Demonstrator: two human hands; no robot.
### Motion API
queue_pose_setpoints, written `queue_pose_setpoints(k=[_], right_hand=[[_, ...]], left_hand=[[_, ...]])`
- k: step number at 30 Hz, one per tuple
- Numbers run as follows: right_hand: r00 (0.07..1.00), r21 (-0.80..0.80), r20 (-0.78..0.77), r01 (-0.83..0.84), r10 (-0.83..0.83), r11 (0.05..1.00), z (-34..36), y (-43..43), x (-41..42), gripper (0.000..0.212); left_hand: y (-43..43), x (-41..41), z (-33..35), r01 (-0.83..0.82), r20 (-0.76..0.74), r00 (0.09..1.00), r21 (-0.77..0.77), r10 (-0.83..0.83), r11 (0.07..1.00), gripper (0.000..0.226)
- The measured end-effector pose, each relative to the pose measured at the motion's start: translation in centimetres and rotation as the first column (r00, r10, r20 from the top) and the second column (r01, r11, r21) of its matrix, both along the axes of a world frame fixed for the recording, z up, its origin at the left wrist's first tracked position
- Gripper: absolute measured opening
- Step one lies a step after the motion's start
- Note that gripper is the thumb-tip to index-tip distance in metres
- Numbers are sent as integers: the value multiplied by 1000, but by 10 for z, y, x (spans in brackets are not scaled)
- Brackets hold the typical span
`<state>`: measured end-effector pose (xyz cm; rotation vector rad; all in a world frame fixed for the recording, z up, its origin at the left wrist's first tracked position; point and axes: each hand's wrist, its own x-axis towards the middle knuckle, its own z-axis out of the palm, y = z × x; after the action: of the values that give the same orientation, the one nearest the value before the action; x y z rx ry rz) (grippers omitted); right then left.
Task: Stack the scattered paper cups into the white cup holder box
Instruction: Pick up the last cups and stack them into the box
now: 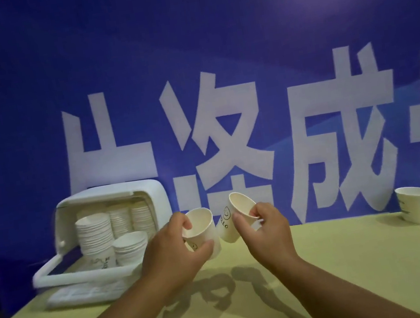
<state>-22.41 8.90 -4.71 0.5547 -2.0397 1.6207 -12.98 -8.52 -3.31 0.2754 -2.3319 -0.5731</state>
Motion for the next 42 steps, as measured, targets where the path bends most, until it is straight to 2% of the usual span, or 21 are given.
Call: queue_pose_setpoints(k=[3,9,13,16,20,28,37,42], right_hand=[[998,-84,26,-54,56,995,1,-34,-2,29],[989,-207,17,-138,144,969,13,-100,-5,24],[990,-294,27,-124,138,948,27,-140,-6,32],[991,-369,36,-106,128,923,29,-160,-4,33],[987,-355,38,-135,158,925,24,-165,-5,34],[971,-307,38,-215,238,927,21,-158,-7,37],[957,-302,1,-276,290,913,30,-161,0,48],[944,-242,-7,-323,331,915,35,-165,7,61]], left_hand=[[-27,7,12,16,-66,998,68,-11,998,59],[-84,18,14,100,-342,940,256,-7,961,84],[-116,24,12,112,-423,905,334,42,936,76],[-128,24,9,85,-400,914,342,63,936,74],[-136,21,6,14,-354,928,339,114,941,73],[-141,16,-7,-138,-103,980,269,171,953,76],[-131,21,-10,-145,64,989,200,135,969,102],[-136,21,-12,-148,130,984,205,123,967,104]])
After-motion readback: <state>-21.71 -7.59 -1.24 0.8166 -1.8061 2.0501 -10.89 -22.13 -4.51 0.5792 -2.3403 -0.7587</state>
